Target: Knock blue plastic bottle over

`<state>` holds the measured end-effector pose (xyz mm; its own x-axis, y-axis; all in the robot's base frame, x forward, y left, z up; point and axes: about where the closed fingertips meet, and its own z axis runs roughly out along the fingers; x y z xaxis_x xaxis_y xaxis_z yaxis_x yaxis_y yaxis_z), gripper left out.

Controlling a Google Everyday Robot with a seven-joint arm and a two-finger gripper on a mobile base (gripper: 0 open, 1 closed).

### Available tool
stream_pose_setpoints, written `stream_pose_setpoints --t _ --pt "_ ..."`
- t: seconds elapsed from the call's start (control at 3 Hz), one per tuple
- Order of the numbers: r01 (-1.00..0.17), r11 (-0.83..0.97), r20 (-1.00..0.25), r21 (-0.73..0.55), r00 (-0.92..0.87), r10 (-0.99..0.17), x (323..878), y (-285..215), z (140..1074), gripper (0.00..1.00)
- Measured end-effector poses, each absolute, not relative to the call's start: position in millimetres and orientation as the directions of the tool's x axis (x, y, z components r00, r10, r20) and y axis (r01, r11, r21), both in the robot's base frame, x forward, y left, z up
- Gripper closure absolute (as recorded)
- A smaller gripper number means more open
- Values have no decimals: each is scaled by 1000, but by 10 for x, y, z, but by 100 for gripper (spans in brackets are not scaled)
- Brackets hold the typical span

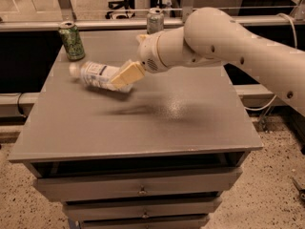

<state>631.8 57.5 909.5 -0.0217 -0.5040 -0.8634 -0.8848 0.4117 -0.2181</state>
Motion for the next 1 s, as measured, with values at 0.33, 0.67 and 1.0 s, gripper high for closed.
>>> stream_pose_setpoints --t 0.33,0.67,1.0 --pt "-885 410 -851 -222 -29 -525 6310 459 9024 0" --pt "-892 390 -844 -228 -19 -536 6280 311 9042 0" --pt "-900 335 -820 -278 41 -570 6195 -238 9286 0"
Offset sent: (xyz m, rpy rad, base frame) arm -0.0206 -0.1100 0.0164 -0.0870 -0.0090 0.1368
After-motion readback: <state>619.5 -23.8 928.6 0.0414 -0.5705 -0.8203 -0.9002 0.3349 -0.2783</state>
